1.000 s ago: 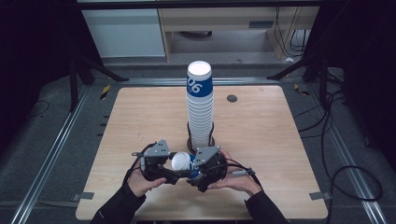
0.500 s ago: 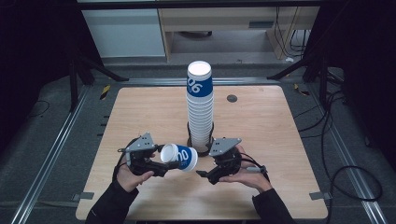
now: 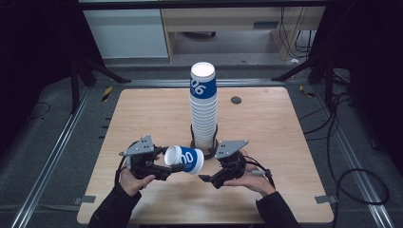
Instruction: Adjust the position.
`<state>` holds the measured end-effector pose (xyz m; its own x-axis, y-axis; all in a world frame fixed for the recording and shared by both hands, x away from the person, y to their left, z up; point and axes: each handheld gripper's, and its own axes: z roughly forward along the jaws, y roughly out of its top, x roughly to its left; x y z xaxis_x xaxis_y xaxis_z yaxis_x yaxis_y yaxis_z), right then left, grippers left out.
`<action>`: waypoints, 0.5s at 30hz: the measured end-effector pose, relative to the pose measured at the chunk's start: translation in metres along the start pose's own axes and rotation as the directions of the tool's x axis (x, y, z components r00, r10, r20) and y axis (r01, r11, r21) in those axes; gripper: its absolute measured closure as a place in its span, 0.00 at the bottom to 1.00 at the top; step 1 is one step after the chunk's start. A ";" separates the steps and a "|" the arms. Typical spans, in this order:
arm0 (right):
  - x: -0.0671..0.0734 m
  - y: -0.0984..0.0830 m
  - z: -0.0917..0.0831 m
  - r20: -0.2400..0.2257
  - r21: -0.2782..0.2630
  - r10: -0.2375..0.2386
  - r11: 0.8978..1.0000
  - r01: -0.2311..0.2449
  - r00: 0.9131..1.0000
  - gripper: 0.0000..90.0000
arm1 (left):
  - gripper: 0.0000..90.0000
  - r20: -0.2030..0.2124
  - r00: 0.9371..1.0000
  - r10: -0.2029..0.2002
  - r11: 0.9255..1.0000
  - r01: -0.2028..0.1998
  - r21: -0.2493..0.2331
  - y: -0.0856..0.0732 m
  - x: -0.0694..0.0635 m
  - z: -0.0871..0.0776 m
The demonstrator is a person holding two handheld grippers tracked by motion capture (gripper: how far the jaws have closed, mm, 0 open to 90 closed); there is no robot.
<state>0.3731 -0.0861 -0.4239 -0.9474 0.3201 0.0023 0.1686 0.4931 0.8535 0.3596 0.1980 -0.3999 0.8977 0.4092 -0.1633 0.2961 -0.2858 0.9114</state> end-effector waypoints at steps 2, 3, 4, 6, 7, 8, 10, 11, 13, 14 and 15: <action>0.001 -0.001 0.002 -0.010 -0.001 0.000 1.000 0.000 1.000 0.07 | 0.29 0.020 1.000 0.003 1.000 -0.003 0.002 0.000 -0.002 0.002; 0.001 -0.001 0.003 -0.018 0.000 -0.001 1.000 0.001 1.000 0.07 | 0.29 0.030 1.000 0.003 1.000 -0.003 0.003 0.000 -0.003 0.003; 0.001 -0.001 0.004 -0.025 -0.001 -0.002 1.000 0.002 1.000 0.07 | 0.29 0.040 0.999 0.001 1.000 -0.001 0.003 0.000 -0.004 0.005; 0.003 -0.001 0.005 -0.044 -0.003 -0.003 1.000 0.003 0.999 0.07 | 0.29 0.055 0.999 0.002 1.000 -0.002 0.004 0.000 -0.006 0.007; 0.003 0.000 0.006 -0.050 -0.004 -0.005 1.000 0.005 0.999 0.06 | 0.29 0.057 0.998 0.005 1.000 -0.006 0.008 0.000 -0.007 0.008; 0.004 0.000 0.006 -0.057 -0.005 -0.006 1.000 0.006 0.998 0.07 | 0.29 0.062 0.998 0.008 1.000 -0.009 0.009 0.000 -0.008 0.008; 0.005 0.000 0.007 -0.070 -0.010 -0.009 1.000 0.008 0.998 0.07 | 0.29 0.073 0.997 0.011 1.000 -0.011 0.007 0.000 -0.009 0.010; 0.006 0.000 0.008 -0.075 -0.010 -0.011 1.000 0.010 0.997 0.07 | 0.29 0.076 0.997 0.013 1.000 -0.014 0.005 0.000 -0.010 0.010; 0.007 0.000 0.009 -0.090 -0.015 -0.010 1.000 0.008 0.996 0.07 | 0.29 0.085 0.996 0.013 1.000 -0.014 0.007 0.000 -0.011 0.012; 0.007 0.001 0.010 -0.096 -0.015 -0.011 1.000 0.010 0.995 0.08 | 0.29 0.087 0.996 0.016 1.000 -0.017 0.009 0.000 -0.012 0.012; 0.008 0.001 0.011 -0.099 -0.012 -0.016 1.000 0.015 0.995 0.09 | 0.29 0.093 0.996 0.016 1.000 -0.017 0.011 0.000 -0.013 0.013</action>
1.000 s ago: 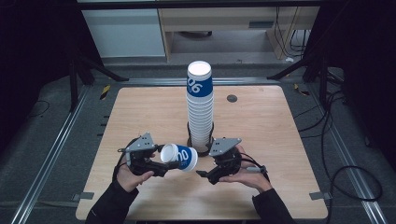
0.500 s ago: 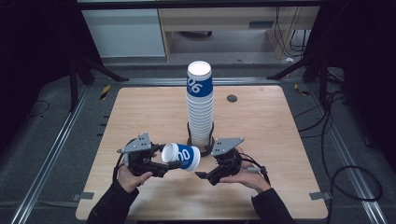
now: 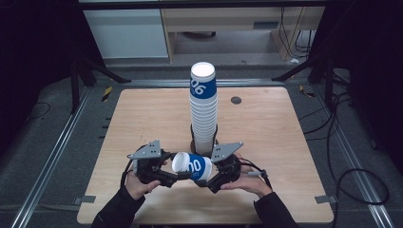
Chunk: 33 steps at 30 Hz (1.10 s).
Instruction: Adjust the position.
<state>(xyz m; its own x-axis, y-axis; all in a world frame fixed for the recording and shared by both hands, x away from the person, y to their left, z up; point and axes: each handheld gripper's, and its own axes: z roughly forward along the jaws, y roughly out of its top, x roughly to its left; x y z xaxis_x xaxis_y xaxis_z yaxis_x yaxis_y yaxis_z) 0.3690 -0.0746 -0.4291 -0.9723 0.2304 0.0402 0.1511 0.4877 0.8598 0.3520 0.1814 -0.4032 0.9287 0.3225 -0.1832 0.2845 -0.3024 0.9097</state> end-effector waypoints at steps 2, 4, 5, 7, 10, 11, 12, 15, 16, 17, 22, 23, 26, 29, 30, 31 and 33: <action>0.000 0.000 0.001 -0.012 -0.002 -0.001 1.000 0.001 1.000 0.10 | 0.29 0.003 1.000 0.007 1.000 -0.007 0.006 0.000 -0.001 0.001; 0.001 -0.001 0.002 -0.027 -0.005 -0.004 1.000 0.004 1.000 0.13 | 0.29 0.011 1.000 0.007 1.000 -0.007 0.006 0.000 -0.001 0.002; 0.001 -0.001 0.003 -0.027 -0.006 -0.007 1.000 0.007 1.000 0.14 | 0.29 0.010 1.000 0.007 1.000 -0.007 0.009 0.000 -0.001 0.002; 0.002 -0.001 0.003 -0.030 -0.003 -0.013 1.000 0.013 0.999 0.15 | 0.29 0.012 1.000 0.007 1.000 -0.007 0.011 0.000 -0.001 0.002; 0.001 -0.002 0.003 -0.034 -0.005 -0.014 1.000 0.013 0.999 0.16 | 0.29 0.014 1.000 0.000 1.000 0.000 0.012 0.000 0.000 0.003; 0.001 -0.002 0.003 -0.037 -0.004 -0.012 1.000 0.012 0.999 0.16 | 0.29 0.014 1.000 0.000 1.000 0.000 0.011 -0.001 0.000 0.003; 0.001 -0.002 0.003 -0.036 -0.005 -0.013 1.000 0.013 0.999 0.16 | 0.29 0.016 1.000 -0.002 1.000 0.002 0.010 -0.001 0.000 0.003; 0.000 -0.002 0.003 -0.040 -0.006 -0.011 1.000 0.011 0.999 0.17 | 0.29 0.019 1.000 -0.006 1.000 0.005 0.009 0.000 0.000 0.002; 0.000 -0.002 0.003 -0.043 -0.004 -0.011 1.000 0.011 0.999 0.17 | 0.28 0.014 1.000 -0.003 1.000 0.002 0.008 0.000 0.000 0.002; 0.000 -0.003 0.003 -0.043 -0.001 -0.013 1.000 0.013 0.999 0.17 | 0.27 0.008 1.000 -0.001 1.000 0.001 0.006 0.000 0.000 0.001; 0.000 -0.004 0.003 -0.035 0.023 -0.024 0.999 0.025 0.999 0.17 | 0.22 0.006 1.000 0.007 1.000 -0.007 0.004 0.004 0.001 -0.006; 0.000 -0.004 0.002 -0.031 0.029 -0.027 0.999 0.028 0.999 0.17 | 0.21 0.004 1.000 0.009 1.000 -0.009 0.005 0.004 0.001 -0.008; -0.002 -0.004 0.000 -0.006 0.057 -0.043 0.997 0.044 0.999 0.17 | 0.19 -0.002 1.000 0.009 0.999 -0.009 0.041 0.005 0.004 -0.011; -0.002 -0.005 0.000 0.015 0.085 -0.057 0.995 0.056 0.998 0.17 | 0.17 -0.012 1.000 0.017 0.995 -0.016 0.097 0.003 0.006 -0.009; -0.001 -0.005 0.000 0.019 0.095 -0.064 0.994 0.062 0.998 0.17 | 0.17 -0.012 1.000 0.017 0.995 -0.016 0.097 0.003 0.006 -0.009; -0.001 -0.005 0.001 0.022 0.104 -0.070 0.992 0.067 0.997 0.17 | 0.16 -0.009 1.000 0.019 0.992 -0.018 0.128 0.002 0.005 -0.006; 0.000 -0.005 0.004 0.028 0.131 -0.083 0.988 0.079 0.996 0.17 | 0.16 -0.002 1.000 0.029 0.986 -0.028 0.162 0.001 0.004 -0.002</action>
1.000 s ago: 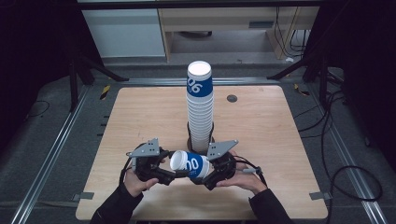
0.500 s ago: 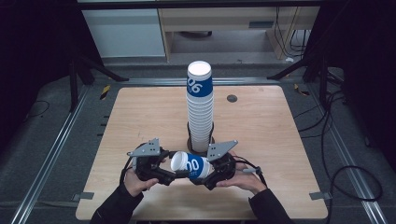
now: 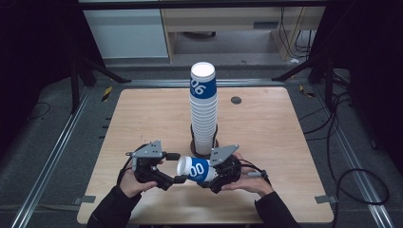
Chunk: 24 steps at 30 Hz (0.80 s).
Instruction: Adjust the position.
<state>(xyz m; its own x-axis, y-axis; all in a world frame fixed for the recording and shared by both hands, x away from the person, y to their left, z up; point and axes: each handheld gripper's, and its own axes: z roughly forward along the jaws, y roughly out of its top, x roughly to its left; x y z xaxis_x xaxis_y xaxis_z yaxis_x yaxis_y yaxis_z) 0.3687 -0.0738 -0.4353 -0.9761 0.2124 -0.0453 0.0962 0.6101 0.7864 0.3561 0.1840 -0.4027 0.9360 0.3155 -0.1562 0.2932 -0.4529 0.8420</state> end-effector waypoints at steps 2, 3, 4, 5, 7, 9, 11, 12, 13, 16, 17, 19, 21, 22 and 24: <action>0.002 0.000 0.003 0.001 0.022 -0.008 1.000 0.008 1.000 0.17 | 0.16 0.001 1.000 0.009 0.999 -0.009 0.038 -0.001 -0.001 0.005; 0.002 0.000 0.005 0.000 0.033 -0.009 0.999 0.009 1.000 0.17 | 0.16 0.000 1.000 0.014 0.998 -0.014 0.056 -0.001 -0.002 0.008; 0.003 0.000 0.007 -0.002 0.040 -0.020 0.999 0.020 1.000 0.17 | 0.16 0.002 1.000 0.017 0.997 -0.017 0.072 -0.002 -0.002 0.011; 0.003 0.000 0.007 -0.002 0.040 -0.020 0.999 0.020 1.000 0.17 | 0.15 0.002 1.000 0.017 0.997 -0.017 0.072 -0.002 -0.002 0.011; 0.005 0.001 0.011 -0.009 0.052 -0.029 0.998 0.029 1.000 0.17 | 0.16 0.003 1.000 0.026 0.993 -0.026 0.119 -0.003 -0.003 0.018; 0.007 0.002 0.012 -0.013 0.057 -0.037 0.998 0.037 0.999 0.17 | 0.17 0.006 1.000 0.025 0.991 -0.025 0.129 -0.005 -0.003 0.021; 0.008 0.003 0.013 -0.014 0.061 -0.045 0.997 0.045 0.999 0.17 | 0.18 0.009 1.000 0.025 0.990 -0.026 0.139 -0.005 -0.003 0.023; 0.008 0.003 0.014 -0.014 0.064 -0.046 0.997 0.047 0.999 0.17 | 0.19 0.011 1.000 0.024 0.990 -0.026 0.142 -0.006 -0.003 0.023; 0.009 0.003 0.015 -0.013 0.068 -0.048 0.997 0.049 0.999 0.17 | 0.20 0.012 1.000 0.023 0.989 -0.025 0.144 -0.006 -0.003 0.024; 0.009 0.003 0.017 -0.015 0.076 -0.051 0.996 0.052 0.999 0.17 | 0.23 0.003 1.000 0.020 0.988 -0.021 0.151 -0.006 -0.003 0.024; 0.010 0.003 0.017 -0.016 0.076 -0.051 0.996 0.052 0.999 0.17 | 0.24 0.000 1.000 0.021 0.988 -0.021 0.151 -0.007 -0.003 0.024; 0.010 0.003 0.017 -0.017 0.076 -0.051 0.996 0.052 0.999 0.17 | 0.25 0.005 1.000 0.018 0.989 -0.018 0.146 -0.007 -0.002 0.024; 0.009 0.003 0.017 -0.019 0.075 -0.052 0.996 0.053 0.998 0.17 | 0.26 0.008 1.000 0.018 0.990 -0.019 0.141 -0.006 -0.002 0.023; 0.009 0.003 0.017 -0.021 0.074 -0.051 0.996 0.052 0.998 0.16 | 0.27 0.013 1.000 0.015 0.990 -0.017 0.138 -0.006 -0.002 0.022; 0.009 0.002 0.017 -0.024 0.074 -0.049 0.996 0.050 0.999 0.16 | 0.27 0.019 1.000 0.017 0.990 -0.020 0.137 -0.006 -0.002 0.022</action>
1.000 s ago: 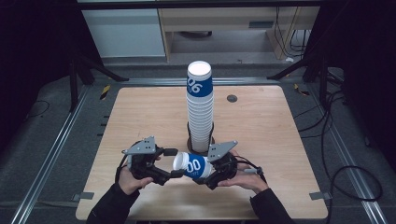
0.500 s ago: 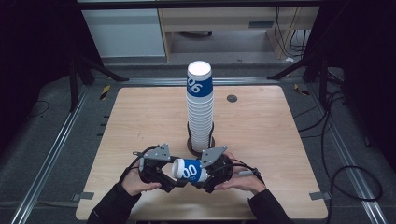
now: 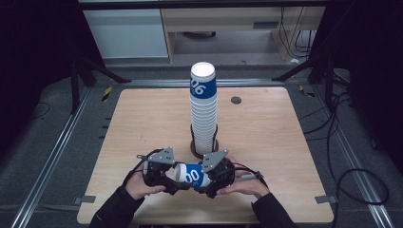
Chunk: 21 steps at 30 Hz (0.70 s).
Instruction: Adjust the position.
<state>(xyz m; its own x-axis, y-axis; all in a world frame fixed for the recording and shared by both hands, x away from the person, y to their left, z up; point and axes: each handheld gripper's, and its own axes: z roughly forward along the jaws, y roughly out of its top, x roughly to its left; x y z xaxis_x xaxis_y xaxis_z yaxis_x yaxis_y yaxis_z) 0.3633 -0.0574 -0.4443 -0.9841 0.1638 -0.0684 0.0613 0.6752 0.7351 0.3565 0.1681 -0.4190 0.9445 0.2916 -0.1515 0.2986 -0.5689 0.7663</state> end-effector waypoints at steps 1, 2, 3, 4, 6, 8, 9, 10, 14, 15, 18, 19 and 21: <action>0.000 0.000 0.000 -0.001 0.000 -0.001 1.000 0.001 1.000 0.15 | 0.28 0.001 1.000 0.001 1.000 -0.001 -0.001 0.000 0.000 0.000; 0.000 0.000 0.001 -0.001 0.000 0.000 1.000 0.000 1.000 0.15 | 0.28 0.002 1.000 0.005 1.000 -0.005 -0.003 0.000 0.000 0.000; 0.000 0.000 0.001 -0.001 -0.001 0.001 1.000 -0.001 1.000 0.15 | 0.28 0.001 1.000 0.007 1.000 -0.007 -0.006 0.000 0.000 -0.001; 0.000 0.000 0.001 0.000 -0.004 0.001 1.000 -0.001 1.000 0.14 | 0.28 0.002 1.000 0.007 1.000 -0.007 -0.009 0.000 0.000 -0.001; 0.000 0.000 0.000 -0.005 -0.010 0.006 1.000 -0.006 1.000 0.13 | 0.28 0.005 1.000 0.007 1.000 -0.007 -0.012 0.000 0.000 -0.002; 0.000 0.000 -0.001 -0.007 -0.019 0.011 1.000 -0.011 1.000 0.11 | 0.28 0.002 1.000 0.006 1.000 -0.006 -0.016 -0.001 0.001 -0.003; -0.001 0.000 -0.002 -0.006 -0.023 0.013 1.000 -0.013 1.000 0.10 | 0.28 0.002 1.000 0.004 1.000 -0.004 -0.018 -0.001 0.001 -0.004; -0.001 0.000 -0.003 -0.002 -0.024 0.023 0.999 -0.023 1.000 0.10 | 0.28 0.002 1.000 0.002 1.000 -0.002 -0.018 -0.001 0.002 -0.005; -0.005 0.000 -0.012 0.021 -0.057 0.044 0.997 -0.043 0.999 0.09 | 0.28 -0.017 1.000 -0.006 0.999 0.005 -0.040 -0.003 0.006 -0.012; -0.006 0.000 -0.015 0.027 -0.067 0.048 0.997 -0.046 0.998 0.09 | 0.28 -0.022 1.000 -0.010 0.999 0.008 -0.046 -0.004 0.008 -0.015; -0.009 0.000 -0.025 0.035 -0.112 0.067 0.992 -0.063 0.997 0.09 | 0.28 -0.038 0.999 -0.029 0.997 0.026 -0.076 -0.006 0.014 -0.021; -0.010 0.000 -0.028 0.034 -0.128 0.073 0.989 -0.068 0.997 0.09 | 0.29 -0.043 0.999 -0.032 0.996 0.028 -0.088 -0.007 0.015 -0.023; -0.013 -0.001 -0.033 0.033 -0.153 0.089 0.985 -0.083 0.995 0.09 | 0.29 -0.050 0.998 -0.040 0.992 0.034 -0.118 -0.008 0.018 -0.028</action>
<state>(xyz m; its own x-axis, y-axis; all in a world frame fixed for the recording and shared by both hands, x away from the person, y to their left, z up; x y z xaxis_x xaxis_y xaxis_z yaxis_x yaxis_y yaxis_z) 0.3700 -0.0842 -0.4217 -0.9687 0.2469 -0.0249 0.1165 0.5411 0.8328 0.3668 0.1995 -0.4108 0.9238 0.3519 -0.1505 0.3119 -0.4642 0.8290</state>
